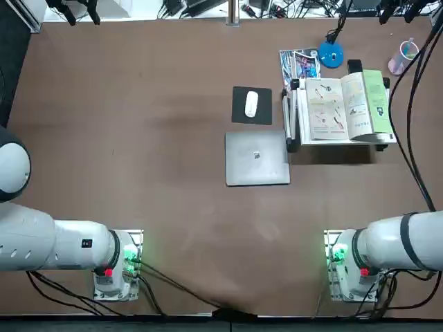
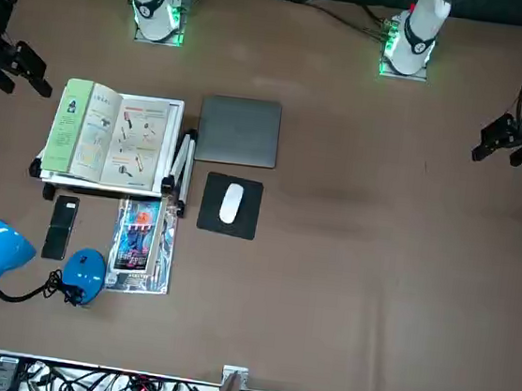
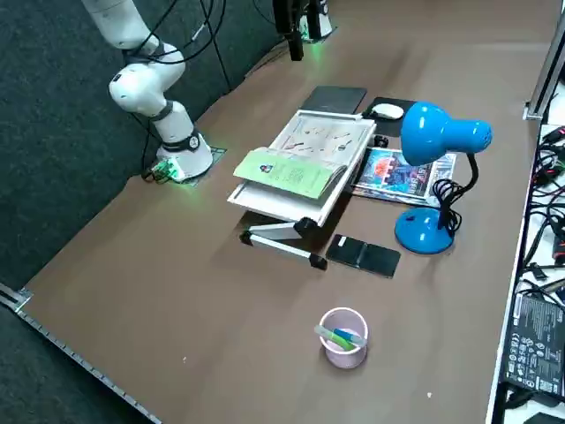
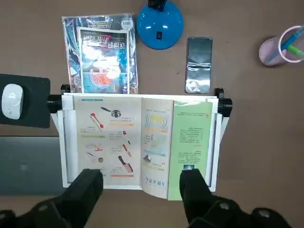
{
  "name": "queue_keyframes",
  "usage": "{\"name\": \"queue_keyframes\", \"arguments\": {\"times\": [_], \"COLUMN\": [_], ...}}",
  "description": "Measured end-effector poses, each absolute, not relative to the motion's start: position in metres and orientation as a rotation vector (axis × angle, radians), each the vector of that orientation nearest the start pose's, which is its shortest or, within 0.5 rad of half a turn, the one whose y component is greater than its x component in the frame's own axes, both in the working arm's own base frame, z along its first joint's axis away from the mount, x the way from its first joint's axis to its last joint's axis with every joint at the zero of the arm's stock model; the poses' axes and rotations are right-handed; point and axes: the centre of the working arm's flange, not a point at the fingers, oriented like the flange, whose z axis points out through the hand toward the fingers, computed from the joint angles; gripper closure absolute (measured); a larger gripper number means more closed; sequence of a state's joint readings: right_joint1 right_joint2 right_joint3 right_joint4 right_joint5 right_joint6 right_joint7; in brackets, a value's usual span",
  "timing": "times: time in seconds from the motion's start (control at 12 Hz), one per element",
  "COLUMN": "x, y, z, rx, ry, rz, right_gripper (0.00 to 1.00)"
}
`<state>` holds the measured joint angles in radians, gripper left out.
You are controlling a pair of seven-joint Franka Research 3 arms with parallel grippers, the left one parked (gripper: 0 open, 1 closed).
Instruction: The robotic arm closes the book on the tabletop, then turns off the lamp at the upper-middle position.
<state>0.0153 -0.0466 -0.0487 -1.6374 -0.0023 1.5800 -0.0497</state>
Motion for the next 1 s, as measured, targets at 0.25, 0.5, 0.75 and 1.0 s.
{"name": "queue_keyframes", "arguments": {"times": [0.25, 0.5, 0.75, 1.0], "x": [0.544, 0.562, 0.576, 0.594], "y": [-0.016, -0.002, 0.006, 0.022], "z": [0.615, 0.604, 0.581, 0.556], "rx": [-3.141, -3.143, -3.146, -3.151], "ry": [-0.033, -0.051, 0.004, 0.011], "rz": [0.029, 0.053, 0.100, 0.062], "right_gripper": [0.00, 0.00, 0.00, 0.00]}}
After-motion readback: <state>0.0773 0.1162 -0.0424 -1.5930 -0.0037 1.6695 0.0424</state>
